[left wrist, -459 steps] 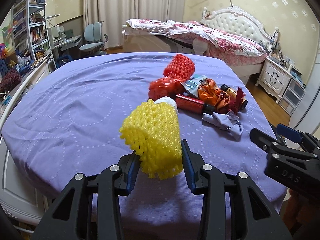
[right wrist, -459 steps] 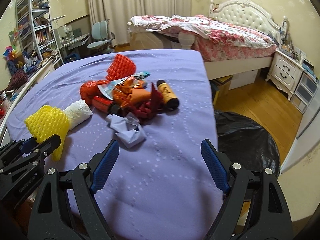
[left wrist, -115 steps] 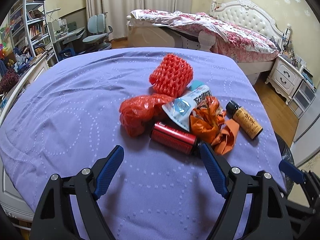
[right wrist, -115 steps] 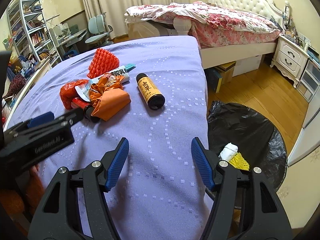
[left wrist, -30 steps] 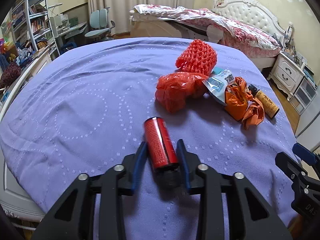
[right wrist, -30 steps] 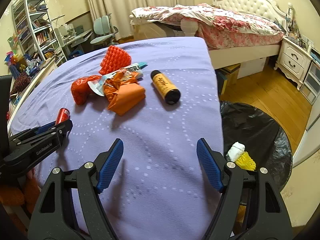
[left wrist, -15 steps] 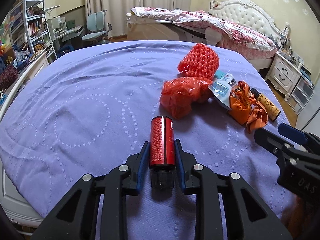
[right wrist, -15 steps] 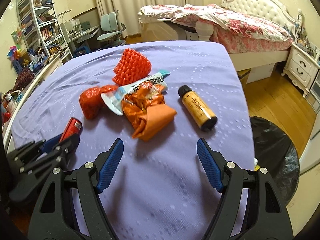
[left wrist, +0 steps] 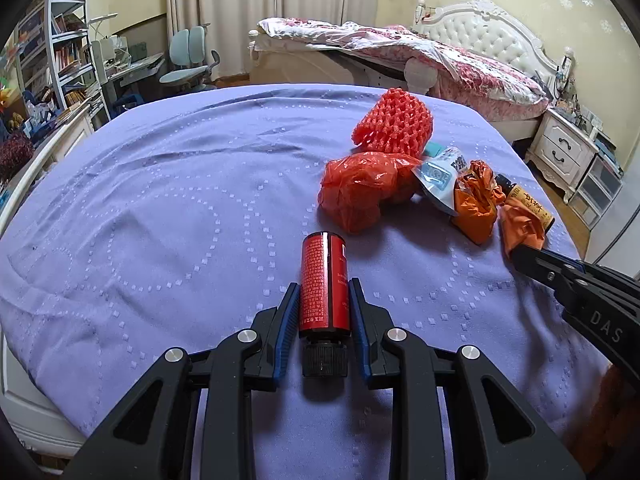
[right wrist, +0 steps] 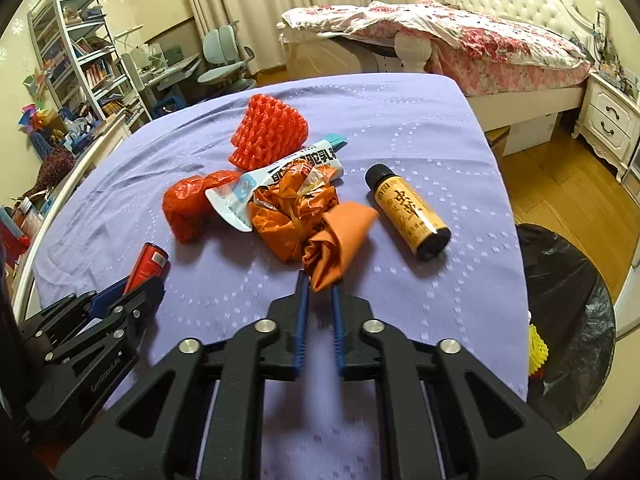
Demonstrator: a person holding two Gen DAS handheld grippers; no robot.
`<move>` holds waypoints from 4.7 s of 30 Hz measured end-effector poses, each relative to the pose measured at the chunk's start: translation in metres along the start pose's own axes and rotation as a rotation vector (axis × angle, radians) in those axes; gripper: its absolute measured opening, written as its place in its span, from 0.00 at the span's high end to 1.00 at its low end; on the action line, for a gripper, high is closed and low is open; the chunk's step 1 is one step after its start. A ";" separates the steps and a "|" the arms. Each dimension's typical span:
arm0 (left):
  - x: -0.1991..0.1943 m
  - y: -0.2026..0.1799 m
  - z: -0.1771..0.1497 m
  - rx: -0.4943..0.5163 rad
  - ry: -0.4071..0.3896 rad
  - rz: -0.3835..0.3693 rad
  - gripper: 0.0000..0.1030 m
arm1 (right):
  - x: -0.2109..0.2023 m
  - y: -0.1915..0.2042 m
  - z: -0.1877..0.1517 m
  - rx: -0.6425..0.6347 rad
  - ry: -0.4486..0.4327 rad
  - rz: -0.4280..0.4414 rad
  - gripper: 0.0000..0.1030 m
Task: Collect trash
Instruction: 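Grasp the orange cloth with the right gripper while the left holds the red cylinder, then carry the red cylinder and orange cloth over the bin and release both, then move both grippers back over the remaining trash on the bed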
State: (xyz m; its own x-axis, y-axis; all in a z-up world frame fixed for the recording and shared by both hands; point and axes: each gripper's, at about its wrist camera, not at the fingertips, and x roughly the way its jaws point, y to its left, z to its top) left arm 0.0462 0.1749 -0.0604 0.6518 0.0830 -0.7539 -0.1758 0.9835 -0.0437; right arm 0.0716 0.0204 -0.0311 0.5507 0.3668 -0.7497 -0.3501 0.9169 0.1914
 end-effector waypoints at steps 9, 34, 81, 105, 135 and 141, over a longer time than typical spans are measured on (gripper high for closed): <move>-0.007 0.000 -0.002 -0.008 -0.007 -0.002 0.74 | -0.019 -0.005 -0.013 -0.006 -0.009 0.025 0.93; 0.002 0.006 0.000 0.003 -0.016 0.010 0.74 | 0.002 -0.004 0.005 0.010 -0.027 0.011 0.86; -0.022 -0.211 0.003 0.296 -0.079 -0.246 0.74 | -0.106 -0.179 -0.061 0.273 -0.156 -0.197 0.86; 0.004 -0.254 0.008 0.356 -0.054 -0.225 0.59 | -0.087 -0.219 -0.063 0.336 -0.122 -0.249 0.69; -0.011 -0.144 0.016 0.189 -0.103 -0.058 0.31 | -0.068 -0.148 -0.042 0.217 -0.091 -0.154 0.51; -0.006 -0.093 0.014 0.113 -0.081 0.016 0.31 | -0.053 -0.105 -0.029 0.136 -0.069 -0.085 0.51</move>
State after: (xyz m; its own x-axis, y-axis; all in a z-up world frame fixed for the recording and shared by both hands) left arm 0.0687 0.0855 -0.0428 0.7078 0.1075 -0.6982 -0.1055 0.9934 0.0460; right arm 0.0568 -0.1004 -0.0299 0.6265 0.2925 -0.7224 -0.1965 0.9562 0.2168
